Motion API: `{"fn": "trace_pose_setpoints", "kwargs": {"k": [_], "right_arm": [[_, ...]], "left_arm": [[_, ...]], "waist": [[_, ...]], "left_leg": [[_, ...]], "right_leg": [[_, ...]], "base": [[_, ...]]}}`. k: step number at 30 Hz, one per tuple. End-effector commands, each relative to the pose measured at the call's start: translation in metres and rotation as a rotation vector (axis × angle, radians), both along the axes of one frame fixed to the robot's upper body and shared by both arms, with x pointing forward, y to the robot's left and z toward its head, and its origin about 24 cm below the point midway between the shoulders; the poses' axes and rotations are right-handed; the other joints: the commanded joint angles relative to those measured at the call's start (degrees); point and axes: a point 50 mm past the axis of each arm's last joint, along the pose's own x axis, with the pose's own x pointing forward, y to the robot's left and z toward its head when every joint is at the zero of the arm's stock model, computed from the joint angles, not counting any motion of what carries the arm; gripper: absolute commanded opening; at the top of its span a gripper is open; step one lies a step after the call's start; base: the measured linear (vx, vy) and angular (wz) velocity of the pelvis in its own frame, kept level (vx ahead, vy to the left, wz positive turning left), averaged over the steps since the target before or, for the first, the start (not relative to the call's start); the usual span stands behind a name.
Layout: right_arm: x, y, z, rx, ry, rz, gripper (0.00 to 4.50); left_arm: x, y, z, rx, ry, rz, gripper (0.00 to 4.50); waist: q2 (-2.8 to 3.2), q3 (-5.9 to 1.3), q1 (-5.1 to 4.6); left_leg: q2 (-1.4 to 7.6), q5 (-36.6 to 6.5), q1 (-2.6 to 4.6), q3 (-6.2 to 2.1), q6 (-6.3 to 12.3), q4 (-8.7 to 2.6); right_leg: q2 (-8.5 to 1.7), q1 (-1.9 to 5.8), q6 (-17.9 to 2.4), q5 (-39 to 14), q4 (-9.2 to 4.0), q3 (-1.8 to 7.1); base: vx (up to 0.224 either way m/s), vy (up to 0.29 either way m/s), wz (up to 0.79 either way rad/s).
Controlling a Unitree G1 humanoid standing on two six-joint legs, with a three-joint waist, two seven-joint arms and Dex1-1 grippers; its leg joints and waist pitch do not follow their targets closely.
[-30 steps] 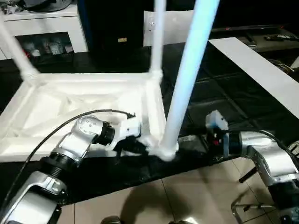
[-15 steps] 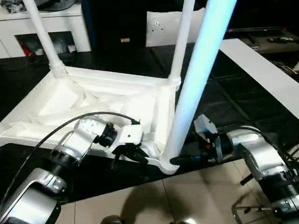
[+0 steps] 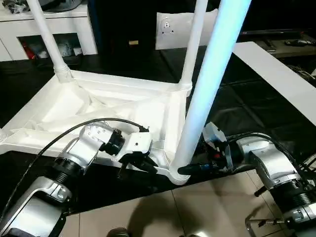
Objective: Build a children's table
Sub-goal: Rotate leg to tighten
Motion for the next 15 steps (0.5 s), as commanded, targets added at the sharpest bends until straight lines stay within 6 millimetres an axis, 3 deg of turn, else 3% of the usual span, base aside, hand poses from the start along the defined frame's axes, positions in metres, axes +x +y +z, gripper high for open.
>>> {"fn": "trace_pose_setpoints", "kwargs": {"k": [1, 2, 3, 5, 7, 8, 9, 10, 12, 14, 15], "right_arm": [[-0.002, 0.008, 0.002, 0.036, 0.02, 0.029, 1.99], [-0.004, 0.013, 0.0, 0.07, 0.044, -0.025, 1.99], [-0.005, 0.015, -0.001, 0.083, 0.053, -0.052, 1.99], [-0.005, 0.018, -0.002, 0.091, 0.055, -0.091, 1.99], [-0.001, 0.027, -0.008, 0.077, 0.027, -0.2, 1.99], [0.001, 0.033, -0.012, 0.066, 0.024, -0.269, 1.98], [0.002, 0.037, -0.015, 0.058, 0.025, -0.31, 1.98], [0.006, 0.044, -0.016, 0.066, 0.03, -0.375, 1.98], [0.012, 0.059, -0.017, 0.087, 0.052, -0.48, 1.98], [0.015, 0.07, -0.017, 0.091, 0.066, -0.539, 1.96], [0.016, 0.076, -0.016, 0.098, 0.075, -0.565, 1.95]], "left_arm": [[0.0, -0.012, 0.002, 0.012, -0.019, -0.053, 0.0], [0.006, -0.014, 0.001, -0.002, -0.023, 0.044, 0.0], [0.009, -0.015, 0.0, -0.005, -0.025, 0.088, 0.0], [0.011, -0.016, 0.0, -0.01, -0.024, 0.134, 0.0], [0.017, -0.023, 0.0, -0.055, -0.013, 0.227, 0.0], [0.02, -0.027, 0.0, -0.079, -0.003, 0.284, 0.0], [0.021, -0.03, 0.0, -0.093, 0.004, 0.319, 0.0], [0.024, -0.035, -0.001, -0.113, 0.011, 0.377, 0.0], [0.031, -0.043, 0.0, -0.144, 0.019, 0.488, 0.0], [0.035, -0.049, 0.0, -0.158, 0.022, 0.561, 0.0], [0.037, -0.052, 0.001, -0.164, 0.021, 0.601, 0.0]], "waist": [[-0.46, -3.99, -0.38], [-0.12, -4.04, -0.32], [-0.22, -3.86, -0.27], [-0.3, -3.67, -0.35], [0.05, -3.62, -0.6], [-0.18, -3.22, -1.18], [0.19, -3.24, -1.29], [-0.11, -3.22, -1.8], [0.05, -3.3, -2.4], [0.06, -3.41, -3.61], [0.35, -3.37, -3.84]], "left_leg": [[2.03, -8.0, 0.11, -0.17, 3.06, -3.72], [2.05, -8.2, 0.18, -0.22, 2.89, -3.71], [2.13, -8.4, 0.42, -0.14, 2.72, -3.77], [1.99, -10.2, 0.5, -0.24, 2.03, -3.99], [1.82, -11.4, 0.51, -0.35, 1.42, -4.02], [1.44, -13.3, 0.63, -0.39, 0.52, -3.98], [1.28, -13.9, 0.8, -0.53, 0.2, -3.92], [1.1, -14.1, 0.88, -0.56, -0.09, -3.83], [1.06, -14.0, 0.4, -0.94, -0.11, -3.98], [1.04, -15.6, 0.39, -1.16, -0.17, -3.97], [1.04, -16.0, 0.44, -1.17, -0.06, -3.98]], "right_leg": [[-4.11, 3.23, -9.5, -15.8, -4.46, 3.28], [-4.18, 3.24, -9.6, -15.9, -4.43, 3.3], [-3.99, 3.03, -9.5, -15.7, -4.55, 3.39], [-4.18, 3.13, -8.5, -19.7, -5.11, 3.27], [-4.27, 3.14, -7.6, -22.9, -5.45, 3.18], [-4.19, 2.82, -5.7, -28.7, -6.21, 2.75], [-4.32, 2.74, -4.9, -31.0, -6.54, 2.59], [-4.28, 2.63, -3.6, -33.4, -7.0, 2.44], [-4.3, 2.96, -2.6, -34.1, -7.02, 2.17], [-4.18, 2.8, -2.8, -33.5, -7.19, 1.91], [-4.19, 2.77, -3.1, -33.2, -7.19, 1.94]], "base": [[0.0, 0.0, 0.0], [0.0, 0.0, 0.0], [0.0, 0.0, 0.0], [0.0, 0.0, 0.0], [0.0, 0.0, 0.0], [0.0, 0.0, 0.0], [0.0, 0.0, 0.0], [0.0, 0.0, 0.0], [0.0, 0.0, 0.0], [0.0, 0.0, 0.0], [0.0, 0.0, 0.0]]}}
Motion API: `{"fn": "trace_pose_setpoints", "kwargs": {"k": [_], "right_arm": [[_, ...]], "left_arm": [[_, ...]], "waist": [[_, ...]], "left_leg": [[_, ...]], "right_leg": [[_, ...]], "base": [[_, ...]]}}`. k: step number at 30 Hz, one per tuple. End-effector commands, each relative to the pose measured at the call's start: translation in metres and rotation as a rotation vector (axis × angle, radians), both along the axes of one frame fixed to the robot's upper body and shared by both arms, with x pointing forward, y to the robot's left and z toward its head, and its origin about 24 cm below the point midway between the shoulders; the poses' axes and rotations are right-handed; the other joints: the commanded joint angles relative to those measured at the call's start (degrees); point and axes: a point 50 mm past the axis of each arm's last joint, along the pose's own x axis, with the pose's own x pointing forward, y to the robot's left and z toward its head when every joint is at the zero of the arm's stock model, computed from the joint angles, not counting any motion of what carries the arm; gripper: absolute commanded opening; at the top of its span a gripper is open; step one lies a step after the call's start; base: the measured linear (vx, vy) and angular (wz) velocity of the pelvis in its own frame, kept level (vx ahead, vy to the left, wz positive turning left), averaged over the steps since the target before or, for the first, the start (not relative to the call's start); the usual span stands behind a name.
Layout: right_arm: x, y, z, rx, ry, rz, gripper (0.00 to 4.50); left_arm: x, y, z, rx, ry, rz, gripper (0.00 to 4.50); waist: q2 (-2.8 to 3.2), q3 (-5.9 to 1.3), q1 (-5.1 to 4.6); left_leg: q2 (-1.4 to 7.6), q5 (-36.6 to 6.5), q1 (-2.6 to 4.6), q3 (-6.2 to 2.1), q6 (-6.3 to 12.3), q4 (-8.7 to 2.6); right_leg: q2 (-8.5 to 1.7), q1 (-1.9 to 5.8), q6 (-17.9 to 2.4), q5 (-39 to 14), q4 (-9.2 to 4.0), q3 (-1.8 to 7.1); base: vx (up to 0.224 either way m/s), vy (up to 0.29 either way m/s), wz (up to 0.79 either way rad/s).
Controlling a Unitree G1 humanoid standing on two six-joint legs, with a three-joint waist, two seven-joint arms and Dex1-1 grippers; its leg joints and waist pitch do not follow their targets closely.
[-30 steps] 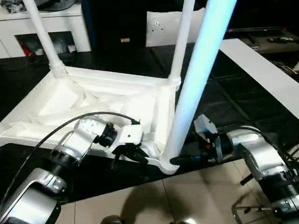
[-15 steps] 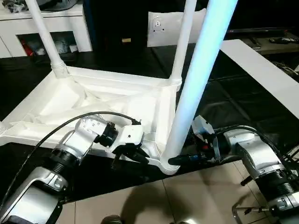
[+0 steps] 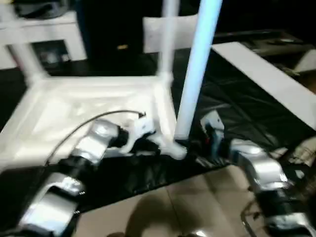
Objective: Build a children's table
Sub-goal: Rotate leg to tighten
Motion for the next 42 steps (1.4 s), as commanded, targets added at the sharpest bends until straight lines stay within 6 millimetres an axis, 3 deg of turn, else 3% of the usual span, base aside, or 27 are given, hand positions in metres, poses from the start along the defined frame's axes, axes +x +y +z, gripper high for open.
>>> {"fn": "trace_pose_setpoints", "kwargs": {"k": [1, 5, 9, 10, 12, 17, 21, 25, 27, 32, 37, 38, 42], "right_arm": [[-0.01, 0.059, -0.001, 0.089, 0.054, 0.164, 1.95], [-0.003, 0.077, 0.0, 0.081, 0.071, 0.038, 1.95], [0.005, 0.083, -0.004, 0.028, 0.092, -0.094, 1.95], [0.006, 0.084, -0.004, 0.038, 0.089, -0.098, 1.95], [0.006, 0.083, -0.002, 0.058, 0.081, -0.106, 2.65], [0.007, 0.078, 0.0, 0.06, 0.049, -0.123, 2.95], [0.004, 0.063, 0.003, 0.065, -0.011, -0.095, 3.27], [-0.003, 0.029, 0.008, 0.068, -0.091, -0.057, 3.6], [-0.004, 0.023, 0.009, 0.063, -0.103, -0.045, 3.8], [-0.011, -0.015, 0.011, -0.013, -0.157, 0.022, 4.29], [-0.016, -0.027, 0.014, -0.033, -0.164, 0.116, 4.34], [-0.019, -0.032, 0.016, -0.045, -0.166, 0.192, 4.34], [-0.024, -0.036, 0.017, -0.058, -0.157, 0.328, 4.34]], "left_arm": [[0.006, -0.034, 0.012, -0.093, -0.051, 0.059, 0.0], [0.014, -0.04, 0.017, -0.11, -0.078, 0.207, 0.0], [0.016, -0.044, 0.019, -0.113, -0.094, 0.285, 0.0], [0.015, -0.045, 0.019, -0.113, -0.1, 0.286, 0.0], [0.013, -0.044, 0.02, -0.111, -0.108, 0.276, 0.0], [0.013, -0.039, 0.02, -0.103, -0.129, 0.258, 0.0], [0.009, -0.031, 0.018, -0.094, -0.136, 0.213, 0.0], [0.006, -0.018, 0.017, -0.084, -0.153, 0.12, 0.0], [0.006, -0.016, 0.017, -0.079, -0.157, 0.098, 0.0], [-0.002, -0.001, 0.016, -0.021, -0.162, -0.094, 0.0], [-0.008, 0.008, 0.012, 0.058, -0.155, -0.227, 0.0], [-0.012, 0.011, 0.01, 0.092, -0.145, -0.316, 0.0], [-0.017, 0.011, 0.011, 0.097, -0.128, -0.415, 0.0]], "waist": [[-0.17, -3.18, -0.2], [0.18, -3.34, -0.81], [0.12, -3.37, -1.06], [0.07, -3.49, -0.95], [0.08, -3.6, -0.82], [-0.11, -3.84, -0.55], [0.1, -3.9, -0.25], [0.02, -3.89, -0.21], [-0.07, -3.85, -0.17], [-0.03, -3.68, -0.17], [0.01, -3.68, 0.76], [-0.31, -3.73, 0.99], [-0.28, -3.71, 1.56]], "left_leg": [[1.13, -16.1, 0.17, -1.12, 0.49, -4.25], [1.4, -15.2, 0.09, -0.99, 1.19, -4.5], [1.33, -14.9, 0.17, -0.95, 0.93, -4.52], [1.46, -14.0, 0.14, -0.86, 1.38, -4.53], [1.5, -12.4, -0.1, -0.76, 1.85, -4.52], [1.41, -8.4, -0.38, -0.47, 3.02, -4.34], [1.68, -8.1, -0.32, -0.51, 3.19, -4.44], [1.62, -7.8, -0.4, -0.39, 4.08, -4.38], [1.55, -8.1, -0.57, -0.42, 4.38, -4.36], [1.64, -9.4, -0.42, -0.34, 3.92, -4.36], [1.93, -9.5, -0.05, -0.29, 4.02, -4.43], [1.88, -9.8, -0.1, -0.27, 4.09, -4.37], [2.04, -9.3, -0.1, -0.17, 4.45, -4.32]], "right_leg": [[-4.21, 2.3, -3.7, -32.2, -6.85, 1.94], [-4.06, 2.29, -6.5, -25.9, -6.22, 2.4], [-4.12, 2.29, -6.9, -25.5, -6.12, 2.58], [-4.14, 2.43, -7.5, -22.8, -5.85, 2.86], [-4.11, 2.66, -8.3, -19.6, -5.48, 3.0], [-4.12, 2.97, -9.9, -14.5, -4.84, 3.24], [-4.12, 2.95, -9.8, -13.3, -4.74, 3.31], [-4.02, 3.13, -10.5, -10.7, -4.52, 3.38], [-4.06, 3.24, -10.4, -11.4, -4.58, 3.29], [-4.03, 2.95, -9.4, -15.7, -5.07, 3.32], [-4.05, 2.65, -10.2, -14.2, -4.76, 3.39], [-4.09, 2.74, -10.1, -14.6, -4.81, 3.31], [-4.21, 2.77, -10.7, -13.7, -4.54, 3.41]], "base": [[0.0, 0.0, 0.0], [0.0, 0.0, 0.0], [0.0, 0.0, 0.0], [0.0, 0.0, 0.0], [0.0, 0.0, 0.0], [0.0, 0.0, 0.0], [0.0, 0.0, 0.0], [0.0, 0.0, 0.0], [0.0, 0.0, 0.0], [0.0, 0.0, 0.0], [0.0, 0.0, 0.0], [0.0, 0.0, 0.0], [0.0, 0.0, 0.0]]}}
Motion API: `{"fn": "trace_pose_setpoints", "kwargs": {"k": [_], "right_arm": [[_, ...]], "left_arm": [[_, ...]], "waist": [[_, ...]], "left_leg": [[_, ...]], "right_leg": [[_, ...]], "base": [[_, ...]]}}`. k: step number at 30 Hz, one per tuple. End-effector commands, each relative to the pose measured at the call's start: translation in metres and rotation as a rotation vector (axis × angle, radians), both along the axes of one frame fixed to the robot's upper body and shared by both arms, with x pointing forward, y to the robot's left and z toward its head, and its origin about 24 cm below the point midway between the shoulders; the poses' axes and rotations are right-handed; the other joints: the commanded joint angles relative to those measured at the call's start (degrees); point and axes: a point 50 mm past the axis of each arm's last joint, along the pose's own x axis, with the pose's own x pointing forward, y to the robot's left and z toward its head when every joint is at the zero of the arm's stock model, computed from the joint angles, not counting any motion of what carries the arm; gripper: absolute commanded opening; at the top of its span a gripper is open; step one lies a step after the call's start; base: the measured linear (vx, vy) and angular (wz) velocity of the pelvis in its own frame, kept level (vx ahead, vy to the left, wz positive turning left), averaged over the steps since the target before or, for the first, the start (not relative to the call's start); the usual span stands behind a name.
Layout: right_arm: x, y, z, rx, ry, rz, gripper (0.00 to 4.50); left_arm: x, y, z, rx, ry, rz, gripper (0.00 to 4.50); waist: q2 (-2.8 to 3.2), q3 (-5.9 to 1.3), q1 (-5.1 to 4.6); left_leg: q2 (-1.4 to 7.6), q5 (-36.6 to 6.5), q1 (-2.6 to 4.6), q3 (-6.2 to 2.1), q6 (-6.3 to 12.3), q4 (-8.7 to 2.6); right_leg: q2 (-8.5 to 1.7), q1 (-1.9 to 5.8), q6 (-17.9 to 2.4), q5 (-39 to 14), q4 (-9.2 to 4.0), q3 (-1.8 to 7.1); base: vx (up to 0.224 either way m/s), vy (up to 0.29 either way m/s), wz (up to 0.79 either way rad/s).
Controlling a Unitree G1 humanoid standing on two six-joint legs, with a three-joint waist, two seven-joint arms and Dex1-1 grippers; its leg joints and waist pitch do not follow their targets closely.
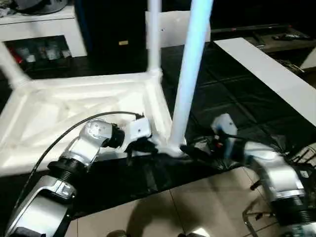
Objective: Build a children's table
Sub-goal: Rotate leg to tighten
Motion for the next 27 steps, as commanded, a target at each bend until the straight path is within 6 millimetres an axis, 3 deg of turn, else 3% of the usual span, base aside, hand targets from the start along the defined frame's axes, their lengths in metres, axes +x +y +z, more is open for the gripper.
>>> {"fn": "trace_pose_setpoints", "kwargs": {"k": [1, 5, 6, 8, 10, 18, 27], "right_arm": [[-0.002, 0.004, 0.005, 0.004, -0.01, 0.103, 4.34], [-0.005, 0.007, 0.005, -0.022, 0.011, 0.233, 4.34], [-0.005, 0.007, 0.005, -0.022, 0.015, 0.244, 4.07], [-0.006, 0.01, 0.005, -0.017, 0.03, 0.285, 3.99], [-0.006, 0.012, 0.005, -0.011, 0.041, 0.316, 3.94], [-0.007, 0.021, 0.005, 0.0, 0.095, 0.436, 3.22], [-0.008, 0.025, 0.005, 0.01, 0.129, 0.484, 2.48]], "left_arm": [[-0.005, -0.013, 0.003, 0.037, -0.001, -0.153, 0.0], [-0.01, -0.015, 0.005, 0.051, 0.019, -0.253, 0.0], [-0.011, -0.015, 0.005, 0.052, 0.022, -0.26, 0.0], [-0.013, -0.016, 0.005, 0.052, 0.03, -0.296, 0.0], [-0.014, -0.018, 0.006, 0.053, 0.034, -0.319, 0.0], [-0.017, -0.022, 0.006, 0.053, 0.038, -0.366, 0.0], [-0.017, -0.019, 0.005, 0.063, 0.043, -0.368, 0.0]], "waist": [[-0.45, -3.76, -0.11], [-0.68, -3.78, 0.6], [-0.58, -3.78, 0.72], [-0.78, -3.77, 0.75], [-0.59, -3.84, 0.97], [-0.9, -3.9, 1.42], [-0.81, -3.96, 1.66]], "left_leg": [[2.17, -8.9, 0.23, -0.17, 4.24, -3.7], [2.19, -8.7, 0.23, -0.14, 4.21, -3.68], [2.26, -8.7, 0.2, -0.14, 4.14, -3.65], [2.32, -8.7, 0.2, -0.2, 4.01, -3.73], [2.42, -8.7, 0.38, -0.19, 3.96, -3.71], [2.36, -7.5, 0.23, -0.15, 4.01, -3.62], [2.31, -7.5, 0.22, -0.16, 3.7, -3.61]], "right_leg": [[-4.23, 3.28, -10.5, -14.4, -4.05, 3.37], [-4.31, 3.26, -10.1, -16.0, -4.02, 3.25], [-4.34, 3.22, -10.0, -16.2, -4.03, 3.28], [-4.29, 3.23, -10.0, -16.3, -3.96, 3.23], [-4.36, 3.12, -10.1, -16.2, -3.96, 3.28], [-4.34, 3.2, -10.2, -15.4, -3.73, 3.25], [-4.28, 3.24, -10.0, -15.2, -3.71, 3.22]], "base": [[0.0, 0.0, 0.0], [0.0, 0.0, 0.0], [0.0, 0.0, 0.0], [0.0, 0.0, 0.0], [0.0, 0.0, 0.0], [0.0, 0.0, 0.0], [0.0, 0.0, 0.0]]}}
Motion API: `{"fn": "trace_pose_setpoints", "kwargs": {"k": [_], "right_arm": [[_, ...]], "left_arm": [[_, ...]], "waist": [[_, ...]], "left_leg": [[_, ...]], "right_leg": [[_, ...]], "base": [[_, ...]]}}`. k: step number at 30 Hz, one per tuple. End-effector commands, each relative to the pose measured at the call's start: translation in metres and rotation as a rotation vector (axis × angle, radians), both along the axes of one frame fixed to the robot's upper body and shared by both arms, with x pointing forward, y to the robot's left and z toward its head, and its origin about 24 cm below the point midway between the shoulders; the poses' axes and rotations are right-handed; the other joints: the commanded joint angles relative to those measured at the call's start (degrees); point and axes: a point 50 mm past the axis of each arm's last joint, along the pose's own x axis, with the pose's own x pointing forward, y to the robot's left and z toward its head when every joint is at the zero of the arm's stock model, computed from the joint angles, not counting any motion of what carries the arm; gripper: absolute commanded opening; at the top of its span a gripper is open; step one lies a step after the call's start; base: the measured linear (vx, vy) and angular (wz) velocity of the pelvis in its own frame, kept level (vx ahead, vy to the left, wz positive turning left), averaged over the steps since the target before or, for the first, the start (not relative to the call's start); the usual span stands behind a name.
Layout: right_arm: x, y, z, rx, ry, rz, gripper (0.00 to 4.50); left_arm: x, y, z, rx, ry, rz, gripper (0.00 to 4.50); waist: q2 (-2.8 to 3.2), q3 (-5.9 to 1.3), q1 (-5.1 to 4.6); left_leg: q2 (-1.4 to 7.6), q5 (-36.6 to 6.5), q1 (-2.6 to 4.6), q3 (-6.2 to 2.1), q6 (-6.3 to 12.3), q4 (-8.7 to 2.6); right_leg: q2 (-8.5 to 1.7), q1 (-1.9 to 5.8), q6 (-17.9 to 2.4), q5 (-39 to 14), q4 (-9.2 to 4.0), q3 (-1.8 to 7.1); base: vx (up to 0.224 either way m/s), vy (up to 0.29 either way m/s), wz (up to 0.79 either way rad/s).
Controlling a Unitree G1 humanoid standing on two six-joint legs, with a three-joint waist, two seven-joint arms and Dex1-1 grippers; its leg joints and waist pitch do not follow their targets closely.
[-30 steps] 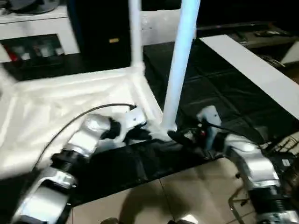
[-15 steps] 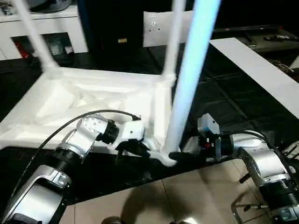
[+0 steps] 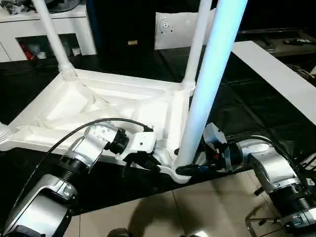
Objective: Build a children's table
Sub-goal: Rotate leg to tighten
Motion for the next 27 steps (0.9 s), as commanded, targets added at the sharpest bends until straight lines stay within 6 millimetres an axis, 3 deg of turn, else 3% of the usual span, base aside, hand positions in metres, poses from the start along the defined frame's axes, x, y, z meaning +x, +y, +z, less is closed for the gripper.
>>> {"fn": "trace_pose_setpoints", "kwargs": {"k": [1, 5, 10, 11, 14, 16, 20, 21, 23, 27], "right_arm": [[-0.001, 0.002, 0.002, 0.01, 0.024, 0.037, 2.48], [-0.002, 0.003, 0.001, 0.019, 0.037, 0.038, 2.15], [-0.004, 0.006, 0.001, 0.046, 0.051, 0.017, 2.07], [-0.004, 0.007, 0.001, 0.059, 0.054, -0.007, 2.06], [-0.002, 0.016, -0.003, 0.078, 0.055, -0.148, 2.05], [0.002, 0.022, -0.006, 0.058, 0.048, -0.234, 2.04], [0.009, 0.035, -0.011, 0.04, 0.049, -0.381, 2.04], [0.014, 0.045, -0.013, 0.045, 0.062, -0.466, 2.04], [0.018, 0.054, -0.015, 0.034, 0.068, -0.536, 2.0], [0.026, 0.072, -0.021, 0.008, 0.087, -0.685, 1.97]], "left_arm": [[-0.002, -0.008, 0.002, 0.024, -0.014, -0.076, 0.0], [-0.002, -0.007, 0.0, 0.027, -0.009, -0.065, 0.0], [-0.001, -0.005, -0.001, 0.025, -0.008, -0.033, 0.0], [0.0, -0.005, -0.002, 0.023, -0.009, -0.01, 0.0], [0.008, -0.004, -0.004, 0.016, -0.01, 0.135, 0.0], [0.013, -0.006, -0.002, -0.024, -0.007, 0.222, 0.0], [0.021, -0.013, 0.001, -0.074, 0.011, 0.365, 0.0], [0.026, -0.018, 0.004, -0.101, 0.004, 0.448, 0.0], [0.032, -0.024, 0.006, -0.135, -0.008, 0.535, 0.0], [0.039, -0.039, 0.015, -0.209, -0.029, 0.657, 0.0]], "waist": [[-0.55, -3.91, -0.38], [-0.44, -4.01, -0.33], [-0.47, -4.0, -0.34], [0.17, -3.85, -0.22], [-0.18, -3.69, -0.54], [-0.1, -3.35, -1.02], [-0.24, -3.15, -2.12], [0.22, -3.27, -2.41], [0.02, -3.17, -3.35], [0.19, -3.42, -4.8]], "left_leg": [[2.28, -7.6, 0.24, -0.18, 3.56, -3.73], [2.28, -7.5, 0.25, -0.21, 3.39, -3.68], [2.28, -7.5, 0.22, -0.21, 3.37, -3.69], [2.29, -8.0, 0.31, -0.29, 3.16, -3.75], [2.25, -8.8, 0.28, -0.29, 2.32, -3.98], [1.9, -11.7, 0.64, -0.41, 1.01, -4.16], [1.49, -13.8, 0.71, -0.72, 0.02, -4.13], [1.5, -14.0, 0.41, -0.97, 0.03, -4.26], [1.51, -15.1, 0.48, -1.0, -0.21, -4.27], [1.26, -15.4, 0.38, -1.06, 0.07, -3.98]], "right_leg": [[-4.28, 3.2, -9.8, -15.8, -3.86, 3.22], [-4.27, 3.21, -9.9, -15.2, -3.8, 3.22], [-4.22, 3.24, -10.1, -14.7, -3.74, 3.19], [-4.3, 3.13, -9.9, -15.5, -3.86, 3.23], [-4.21, 3.17, -9.5, -16.5, -4.05, 3.26], [-4.26, 2.97, -7.5, -24.0, -4.96, 3.02], [-4.34, 2.76, -4.6, -31.4, -6.01, 2.6], [-4.36, 3.11, -4.0, -31.6, -5.97, 2.46], [-4.19, 2.76, -4.0, -31.5, -6.19, 2.34], [-4.12, 2.75, -5.6, -29.1, -6.08, 2.35]], "base": [[0.0, 0.0, 0.0], [0.0, 0.0, 0.0], [0.0, 0.0, 0.0], [0.0, 0.0, 0.0], [0.0, 0.0, 0.0], [0.0, 0.0, 0.0], [0.0, 0.0, 0.0], [-0.058, 0.016, -0.09], [0.0, 0.0, 0.0], [0.0, 0.0, 0.0]]}}
